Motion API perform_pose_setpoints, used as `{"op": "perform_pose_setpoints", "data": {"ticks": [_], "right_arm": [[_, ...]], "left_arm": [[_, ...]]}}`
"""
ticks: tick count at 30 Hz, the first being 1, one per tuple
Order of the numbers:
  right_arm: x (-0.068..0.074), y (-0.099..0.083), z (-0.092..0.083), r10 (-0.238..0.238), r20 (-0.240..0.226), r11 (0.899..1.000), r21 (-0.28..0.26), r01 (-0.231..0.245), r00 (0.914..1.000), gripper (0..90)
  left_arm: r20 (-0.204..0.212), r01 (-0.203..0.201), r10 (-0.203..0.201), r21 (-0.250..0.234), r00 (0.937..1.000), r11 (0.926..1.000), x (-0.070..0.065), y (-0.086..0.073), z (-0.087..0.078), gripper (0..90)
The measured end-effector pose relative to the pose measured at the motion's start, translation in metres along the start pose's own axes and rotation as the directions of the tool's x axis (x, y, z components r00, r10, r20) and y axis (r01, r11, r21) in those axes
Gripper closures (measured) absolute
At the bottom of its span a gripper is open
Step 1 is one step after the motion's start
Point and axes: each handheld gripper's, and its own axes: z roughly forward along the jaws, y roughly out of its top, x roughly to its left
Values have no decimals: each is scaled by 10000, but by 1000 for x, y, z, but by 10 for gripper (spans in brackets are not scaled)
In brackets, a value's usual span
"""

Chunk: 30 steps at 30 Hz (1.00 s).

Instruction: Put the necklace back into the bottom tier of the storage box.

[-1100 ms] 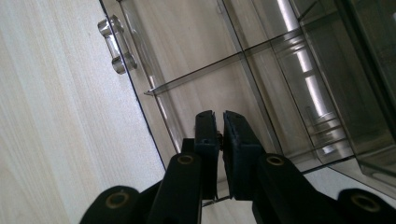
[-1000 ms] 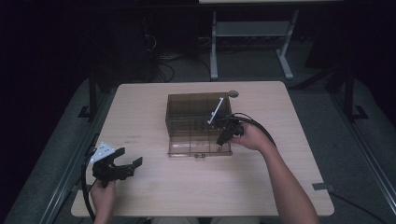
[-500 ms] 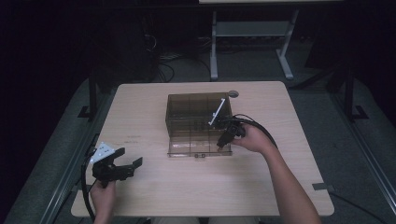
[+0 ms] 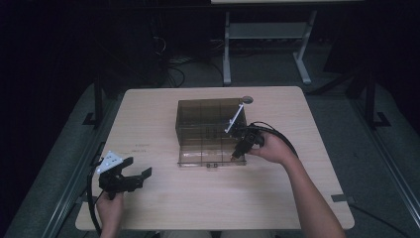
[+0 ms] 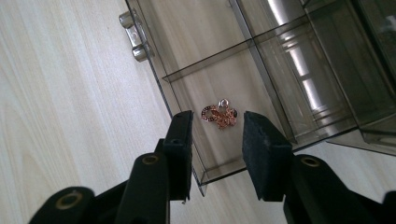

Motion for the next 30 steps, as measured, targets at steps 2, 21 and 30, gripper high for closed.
{"op": "perform_pose_setpoints", "data": {"ticks": [2,21,30], "right_arm": [[0,0,0,-10,18,10000,-1,10,10000,621],[8,-4,-12,-120,225,9998,-173,124,9997,550],[8,-7,-15,-154,292,9997,-192,160,9995,537]], "left_arm": [[15,9,-9,12,10000,10000,0,0,0,130],[10,-41,41,19,10000,10000,0,0,-1,129],[18,-44,44,-3,10000,10000,0,0,-1,129]]}}
